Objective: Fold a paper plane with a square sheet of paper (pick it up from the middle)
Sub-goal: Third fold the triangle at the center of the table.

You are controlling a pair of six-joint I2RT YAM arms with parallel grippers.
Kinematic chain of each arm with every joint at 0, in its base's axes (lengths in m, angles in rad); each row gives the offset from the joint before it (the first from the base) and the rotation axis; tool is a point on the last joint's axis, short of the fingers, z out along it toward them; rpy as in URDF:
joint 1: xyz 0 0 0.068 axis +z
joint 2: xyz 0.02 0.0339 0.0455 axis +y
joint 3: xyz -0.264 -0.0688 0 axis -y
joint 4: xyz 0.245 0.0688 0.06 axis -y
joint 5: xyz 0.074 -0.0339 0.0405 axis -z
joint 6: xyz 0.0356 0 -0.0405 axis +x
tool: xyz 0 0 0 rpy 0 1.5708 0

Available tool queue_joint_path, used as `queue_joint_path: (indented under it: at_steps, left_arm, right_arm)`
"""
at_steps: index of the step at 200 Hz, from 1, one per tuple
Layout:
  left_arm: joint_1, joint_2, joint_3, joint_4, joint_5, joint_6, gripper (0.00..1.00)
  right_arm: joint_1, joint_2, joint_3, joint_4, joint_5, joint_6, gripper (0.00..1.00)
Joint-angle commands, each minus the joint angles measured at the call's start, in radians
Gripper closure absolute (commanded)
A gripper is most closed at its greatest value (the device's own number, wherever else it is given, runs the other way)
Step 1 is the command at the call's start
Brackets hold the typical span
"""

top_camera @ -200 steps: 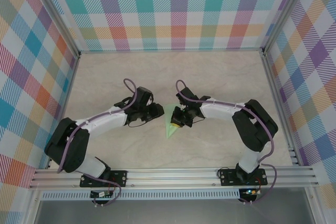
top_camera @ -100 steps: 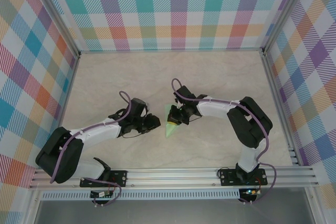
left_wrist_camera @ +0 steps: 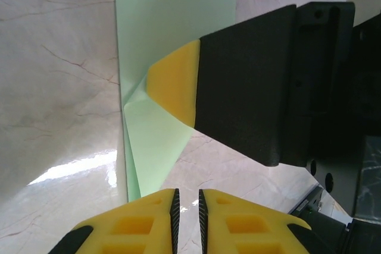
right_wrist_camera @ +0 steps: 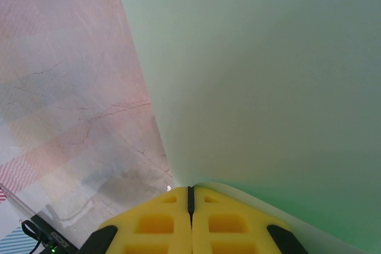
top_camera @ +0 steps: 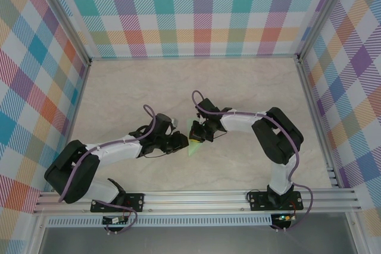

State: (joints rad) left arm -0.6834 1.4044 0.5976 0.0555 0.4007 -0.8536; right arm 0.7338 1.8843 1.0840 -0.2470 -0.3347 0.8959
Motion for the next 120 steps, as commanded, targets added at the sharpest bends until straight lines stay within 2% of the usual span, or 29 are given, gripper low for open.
queue_joint_path:
  at_steps: [1, 120]
  left_arm:
    - [-0.016, 0.024, 0.004, 0.032, 0.013, -0.015, 0.82]
    - [-0.065, 0.112, 0.031, 0.064, 0.026, -0.016, 0.84]
  right_arm:
    - [0.005, 0.015, 0.024, 0.006, -0.013, -0.023, 0.94]
    - [0.002, 0.016, 0.024, -0.001, 0.019, -0.01, 0.95]
